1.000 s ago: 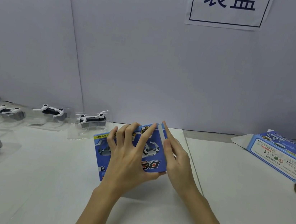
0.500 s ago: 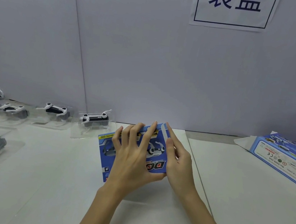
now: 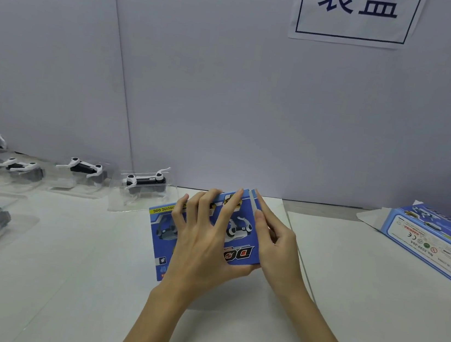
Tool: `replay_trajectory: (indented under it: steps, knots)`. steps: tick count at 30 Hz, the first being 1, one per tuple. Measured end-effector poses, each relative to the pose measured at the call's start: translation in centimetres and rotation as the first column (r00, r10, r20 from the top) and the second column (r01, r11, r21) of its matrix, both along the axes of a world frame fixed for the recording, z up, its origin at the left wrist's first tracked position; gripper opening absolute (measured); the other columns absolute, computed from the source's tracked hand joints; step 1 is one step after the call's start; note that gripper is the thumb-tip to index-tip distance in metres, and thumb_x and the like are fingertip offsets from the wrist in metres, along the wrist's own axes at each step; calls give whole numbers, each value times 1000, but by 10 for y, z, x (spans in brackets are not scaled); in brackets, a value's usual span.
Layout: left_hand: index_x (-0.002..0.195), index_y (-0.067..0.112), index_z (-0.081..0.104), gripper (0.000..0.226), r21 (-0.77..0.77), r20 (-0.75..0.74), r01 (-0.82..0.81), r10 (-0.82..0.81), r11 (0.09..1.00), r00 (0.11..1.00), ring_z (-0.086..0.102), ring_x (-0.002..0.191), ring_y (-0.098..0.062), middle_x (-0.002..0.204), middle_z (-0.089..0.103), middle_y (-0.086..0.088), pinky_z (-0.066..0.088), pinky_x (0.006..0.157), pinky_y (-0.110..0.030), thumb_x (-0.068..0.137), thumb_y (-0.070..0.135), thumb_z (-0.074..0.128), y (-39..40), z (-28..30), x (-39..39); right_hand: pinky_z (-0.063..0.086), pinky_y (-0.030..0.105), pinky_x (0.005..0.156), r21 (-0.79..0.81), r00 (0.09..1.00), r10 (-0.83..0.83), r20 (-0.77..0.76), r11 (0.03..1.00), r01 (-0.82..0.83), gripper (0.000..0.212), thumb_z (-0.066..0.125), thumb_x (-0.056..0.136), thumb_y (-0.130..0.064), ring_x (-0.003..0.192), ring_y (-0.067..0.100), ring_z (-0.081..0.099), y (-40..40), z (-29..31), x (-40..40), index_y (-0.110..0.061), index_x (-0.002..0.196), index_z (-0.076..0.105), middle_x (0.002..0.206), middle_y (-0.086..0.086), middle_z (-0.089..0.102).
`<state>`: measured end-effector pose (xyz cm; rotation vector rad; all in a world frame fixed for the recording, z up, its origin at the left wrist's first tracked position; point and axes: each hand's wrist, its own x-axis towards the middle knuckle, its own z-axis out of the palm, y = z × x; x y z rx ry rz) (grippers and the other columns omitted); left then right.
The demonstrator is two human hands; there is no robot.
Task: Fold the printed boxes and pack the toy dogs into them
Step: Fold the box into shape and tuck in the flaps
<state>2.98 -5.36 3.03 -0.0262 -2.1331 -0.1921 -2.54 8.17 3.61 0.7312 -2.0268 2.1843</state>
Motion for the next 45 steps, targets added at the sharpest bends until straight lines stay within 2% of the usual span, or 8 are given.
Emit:
replay_trajectory:
  steps: [4,10,17,20,26,31,40,45]
  knots:
    - [153,28,40,106,7,-11,0,0,1000,1000,38,133,-29,143,47,-12,36,109,-63,66,81,69,0,0,0,64,32,74,-6,995,93,20,996,-93,46,49,95,-49,110,16,72,1,-1,0,-46,141,54,130,-1,69]
    - [149,41,48,89,-13,-24,22,-23,1000,999,37,136,-32,147,41,-13,30,111,-60,71,81,64,-2,2,3,61,30,87,45,960,279,4,959,-278,46,35,107,-42,130,11,60,2,6,5,-56,151,35,152,-9,50]
    - [138,42,63,75,-39,-7,63,-63,997,998,40,136,-35,147,45,-14,31,111,-60,74,80,66,-4,5,5,60,29,88,-14,933,356,49,934,-356,60,40,102,-42,129,9,62,7,7,5,-51,158,19,144,-22,56]
    - [139,44,61,77,-38,-5,49,-49,998,999,43,134,-35,146,47,-13,32,109,-56,73,83,68,-9,9,6,61,35,91,-82,913,390,121,920,-382,58,50,103,-39,131,13,61,10,8,1,-44,157,32,142,-19,61]
    - [139,47,51,76,49,5,12,-12,999,1000,45,132,-35,145,48,-12,33,107,-57,76,89,54,-13,15,9,62,29,84,1,967,256,0,967,-256,46,48,103,-40,123,15,66,4,7,4,-41,148,50,133,-15,68]
    - [135,46,55,74,17,-10,-13,14,1000,1000,45,130,-36,142,48,-12,31,105,-55,70,79,68,-10,13,7,61,27,84,-47,986,162,-43,985,-164,48,37,105,-47,122,16,67,-10,-5,13,-43,151,47,138,-7,66]
    - [133,43,61,71,-6,-5,14,-14,1000,1000,41,133,-32,143,44,-10,32,106,-56,71,79,67,-9,9,0,62,27,79,-44,989,147,27,988,-146,55,34,99,-52,113,12,71,-10,-1,10,-41,150,48,136,-2,67]
    - [137,46,56,72,23,-30,-5,6,1000,1000,40,135,-31,145,42,-9,28,110,-54,73,79,65,-12,8,2,61,32,90,49,973,221,-67,975,-218,54,42,103,-44,128,12,62,-5,-3,9,-44,157,35,147,-7,56]
